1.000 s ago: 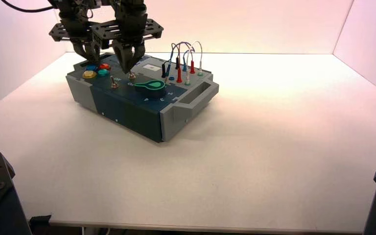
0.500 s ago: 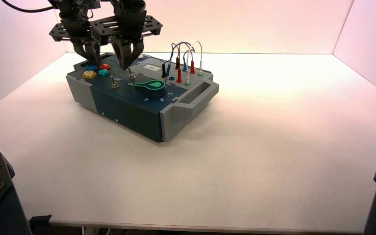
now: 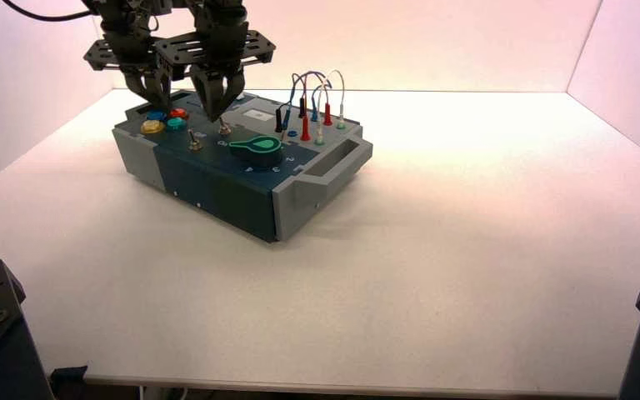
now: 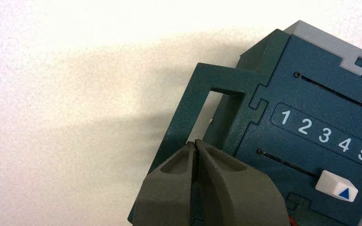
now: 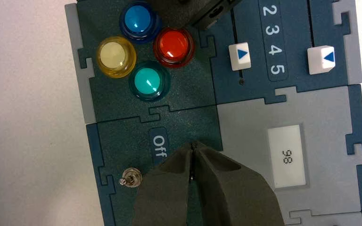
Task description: Flip the top switch on with the right gripper.
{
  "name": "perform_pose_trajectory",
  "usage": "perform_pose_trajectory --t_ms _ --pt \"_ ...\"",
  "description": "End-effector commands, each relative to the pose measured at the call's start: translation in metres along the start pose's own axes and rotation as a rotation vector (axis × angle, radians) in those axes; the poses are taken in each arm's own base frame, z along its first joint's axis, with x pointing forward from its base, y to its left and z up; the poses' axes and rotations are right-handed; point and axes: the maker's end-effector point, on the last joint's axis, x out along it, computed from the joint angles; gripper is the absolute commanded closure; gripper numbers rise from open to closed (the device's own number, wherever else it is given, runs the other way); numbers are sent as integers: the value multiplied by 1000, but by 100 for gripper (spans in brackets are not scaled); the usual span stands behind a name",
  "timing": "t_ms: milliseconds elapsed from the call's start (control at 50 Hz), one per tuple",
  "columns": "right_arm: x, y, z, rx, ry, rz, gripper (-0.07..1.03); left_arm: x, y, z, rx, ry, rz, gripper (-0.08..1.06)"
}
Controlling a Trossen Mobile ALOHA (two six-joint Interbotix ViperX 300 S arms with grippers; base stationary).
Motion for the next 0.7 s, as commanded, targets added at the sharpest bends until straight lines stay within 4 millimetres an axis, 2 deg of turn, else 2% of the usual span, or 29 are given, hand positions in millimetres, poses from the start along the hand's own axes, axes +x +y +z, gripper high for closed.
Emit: perform_pose_trajectory --t_ms 20,180,700 --pt "-23 1 20 -4 -63 2 98 25 2 -21 -4 69 -5 101" --pt "-22 -5 15 5 -48 -2 98 25 2 -21 -6 68 -6 101" --pt "-21 -6 -4 6 -10 -5 98 27 2 -22 -3 72 -6 101"
